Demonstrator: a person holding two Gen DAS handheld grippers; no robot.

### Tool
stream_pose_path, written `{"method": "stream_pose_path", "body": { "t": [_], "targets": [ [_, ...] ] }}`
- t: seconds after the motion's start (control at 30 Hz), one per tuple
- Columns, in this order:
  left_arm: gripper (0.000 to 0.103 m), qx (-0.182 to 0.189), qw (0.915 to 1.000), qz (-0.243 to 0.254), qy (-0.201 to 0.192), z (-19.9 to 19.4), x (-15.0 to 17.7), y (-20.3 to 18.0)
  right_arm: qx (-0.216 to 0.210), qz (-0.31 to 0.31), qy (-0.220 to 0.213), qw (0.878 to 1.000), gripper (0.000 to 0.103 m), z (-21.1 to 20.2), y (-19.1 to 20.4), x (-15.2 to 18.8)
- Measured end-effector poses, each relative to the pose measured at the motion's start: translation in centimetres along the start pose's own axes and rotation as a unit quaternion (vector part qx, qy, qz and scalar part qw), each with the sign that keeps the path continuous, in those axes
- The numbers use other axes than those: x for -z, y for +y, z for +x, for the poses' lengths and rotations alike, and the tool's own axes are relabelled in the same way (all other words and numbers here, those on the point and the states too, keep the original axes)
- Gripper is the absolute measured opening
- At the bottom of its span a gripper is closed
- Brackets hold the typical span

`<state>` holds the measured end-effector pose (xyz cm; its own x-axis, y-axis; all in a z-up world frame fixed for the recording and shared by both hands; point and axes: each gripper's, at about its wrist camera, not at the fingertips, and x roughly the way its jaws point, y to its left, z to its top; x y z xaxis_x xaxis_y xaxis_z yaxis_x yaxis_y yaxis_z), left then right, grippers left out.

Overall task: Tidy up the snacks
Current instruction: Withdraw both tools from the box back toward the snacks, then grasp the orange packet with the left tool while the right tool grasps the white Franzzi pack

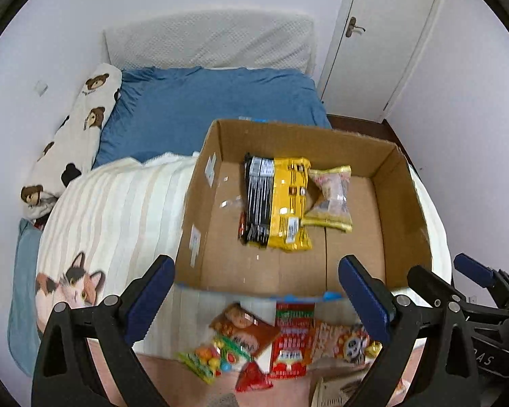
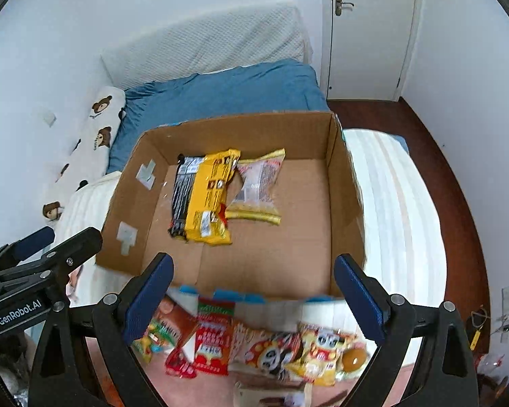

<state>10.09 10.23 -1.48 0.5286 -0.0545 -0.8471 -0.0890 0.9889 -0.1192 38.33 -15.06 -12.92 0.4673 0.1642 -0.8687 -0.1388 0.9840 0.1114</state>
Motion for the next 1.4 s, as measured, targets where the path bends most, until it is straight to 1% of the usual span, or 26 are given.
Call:
{"method": "stream_pose_path", "body": {
  "t": [0.07,0.13,0.23,0.33,0.37,0.43,0.47,0.53,0.57,0.6,0.63,0.73,0.77,0.8,0.83,0.97,1.03,1.07,1.13,1.2,1.23,1.27,1.3,1.33,1.37,1.4],
  "targets": [
    [0.099,-0.005,1.0000,-0.002,0.006,0.0,1.0,0.5,-0.005,0.010,0.013,1.000,0.098,0.1,-0.4,1.3],
    [0.099,-0.014,0.9998,-0.001,0.016,0.4,2.5,0.9,-0.016,0.020,0.035,0.999,0.098,1.1,-1.0,3.0],
    [0.099,-0.043,0.9982,0.004,0.041,1.9,5.1,1.7,-0.020,0.037,0.079,0.996,0.098,3.4,-2.3,6.1],
    [0.099,-0.066,0.9948,0.000,0.077,3.7,8.5,2.8,-0.022,0.087,0.132,0.987,0.098,5.6,-4.3,10.4],
    [0.099,-0.064,0.9930,-0.009,0.098,4.7,10.0,3.5,-0.032,0.116,0.153,0.981,0.098,6.4,-5.2,12.0],
    [0.099,-0.063,0.9892,-0.032,0.128,6.3,12.2,4.8,-0.058,0.187,0.199,0.960,0.098,8.3,-6.9,15.5],
    [0.099,-0.060,0.9860,-0.051,0.147,6.9,13.5,5.8,-0.070,0.223,0.216,0.948,0.097,9.2,-7.6,17.2],
    [0.099,-0.056,0.9802,-0.085,0.170,7.4,15.6,7.4,-0.088,0.295,0.245,0.919,0.097,10.9,-8.9,20.3],
    [0.099,-0.055,0.9776,-0.100,0.176,7.4,16.4,8.2,-0.090,0.315,0.250,0.911,0.097,11.4,-9.2,21.2],
    [0.099,-0.057,0.9753,-0.114,0.181,7.3,17.0,8.9,-0.086,0.336,0.253,0.903,0.097,12.0,-9.5,22.1],
    [0.099,-0.059,0.9734,-0.125,0.183,7.2,17.6,9.5,-0.080,0.349,0.253,0.899,0.097,12.3,-9.7,22.5],
    [0.099,-0.071,0.9635,-0.169,0.196,6.8,19.8,12.3,-0.060,0.377,0.255,0.888,0.098,13.5,-9.8,23.1],
    [0.099,-0.072,0.9600,-0.181,0.201,6.7,20.4,13.1,-0.055,0.391,0.262,0.880,0.098,13.8,-9.9,23.4],
    [0.099,-0.073,0.9568,-0.193,0.205,6.5,21.1,13.8,-0.063,0.411,0.266,0.870,0.097,14.3,-9.9,23.6],
    [0.099,-0.074,0.9539,-0.205,0.206,6.3,21.7,14.4,-0.066,0.418,0.270,0.865,0.097,14.5,-9.8,24.0],
    [0.099,-0.083,0.9396,-0.252,0.217,5.7,24.8,16.9,-0.054,0.408,0.277,0.868,0.096,15.2,-8.8,25.3],
    [0.099,-0.075,0.9304,-0.276,0.230,6.1,26.3,17.8,-0.051,0.411,0.274,0.868,0.096,15.3,-8.4,25.4],
    [0.099,-0.065,0.9248,-0.290,0.237,6.5,27.1,18.2,-0.046,0.409,0.271,0.870,0.096,15.3,-8.1,25.4],
    [0.099,-0.039,0.9083,-0.330,0.255,7.4,28.6,19.1,-0.039,0.411,0.262,0.872,0.091,15.4,-7.8,25.4],
    [0.099,-0.013,0.8874,-0.378,0.264,8.6,30.0,20.0,-0.035,0.413,0.252,0.874,0.080,15.5,-7.5,25.2],
    [0.099,-0.002,0.8789,-0.397,0.264,9.1,30.5,20.4,-0.034,0.411,0.249,0.876,0.076,15.5,-7.3,25.0],
    [0.098,0.009,0.8676,-0.421,0.265,9.7,31.3,20.8,-0.033,0.407,0.248,0.879,0.070,15.5,-7.2,25.0],
    [0.095,0.018,0.8602,-0.437,0.263,10.2,31.8,21.4,-0.035,0.404,0.248,0.880,0.070,15.5,-7.1,24.7],
    [0.091,0.023,0.8546,-0.449,0.259,10.5,32.1,21.6,-0.036,0.398,0.248,0.883,0.070,15.5,-6.9,24.6],
    [0.083,0.022,0.8535,-0.454,0.255,10.8,32.3,21.8,-0.037,0.386,0.249,0.888,0.069,15.5,-6.5,24.3],
    [0.075,0.019,0.8553,-0.451,0.254,11.0,32.3,21.8,-0.037,0.374,0.250,0.892,0.069,15.4,-6.4,24.0]
  ]
}}
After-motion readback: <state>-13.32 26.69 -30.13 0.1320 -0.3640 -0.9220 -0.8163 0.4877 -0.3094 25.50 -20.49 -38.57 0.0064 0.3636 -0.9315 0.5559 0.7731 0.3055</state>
